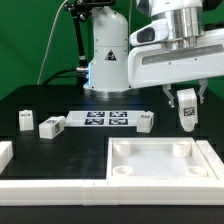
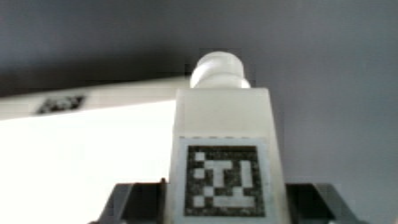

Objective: Assemble one leg

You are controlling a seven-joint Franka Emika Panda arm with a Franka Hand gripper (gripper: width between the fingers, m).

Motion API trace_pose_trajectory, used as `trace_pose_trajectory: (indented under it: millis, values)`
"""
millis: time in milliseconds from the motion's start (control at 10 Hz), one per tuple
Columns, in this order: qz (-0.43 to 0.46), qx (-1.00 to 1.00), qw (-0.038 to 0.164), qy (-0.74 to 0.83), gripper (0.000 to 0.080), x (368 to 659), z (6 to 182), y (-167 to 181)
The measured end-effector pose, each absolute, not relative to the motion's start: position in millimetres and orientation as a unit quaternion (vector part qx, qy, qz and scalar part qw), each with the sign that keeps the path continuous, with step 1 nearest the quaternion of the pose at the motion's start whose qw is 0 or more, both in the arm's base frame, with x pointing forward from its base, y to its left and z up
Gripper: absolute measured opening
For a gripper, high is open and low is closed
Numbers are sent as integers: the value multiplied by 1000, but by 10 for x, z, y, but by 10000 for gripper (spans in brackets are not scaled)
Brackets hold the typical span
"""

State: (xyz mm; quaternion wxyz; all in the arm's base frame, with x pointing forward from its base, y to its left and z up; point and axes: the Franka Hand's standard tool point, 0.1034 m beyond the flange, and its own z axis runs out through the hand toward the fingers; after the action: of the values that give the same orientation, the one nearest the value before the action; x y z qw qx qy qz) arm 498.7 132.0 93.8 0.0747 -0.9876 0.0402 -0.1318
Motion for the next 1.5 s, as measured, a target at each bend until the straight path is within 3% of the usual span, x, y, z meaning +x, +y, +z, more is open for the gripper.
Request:
trace_pose_trajectory:
  millis: [200, 500, 700, 1100, 1500]
  values:
    - [-165, -984, 70, 15, 291, 4954, 873, 1306]
    - [-181, -981, 54, -45, 291, 5227, 883, 1200]
    - [-167, -982, 55, -67, 291, 5422, 943, 1238]
    - [-171, -982, 54, -66, 291, 5428, 941, 1229]
    - [-182, -976, 42, -109, 291, 5788, 1076, 1114]
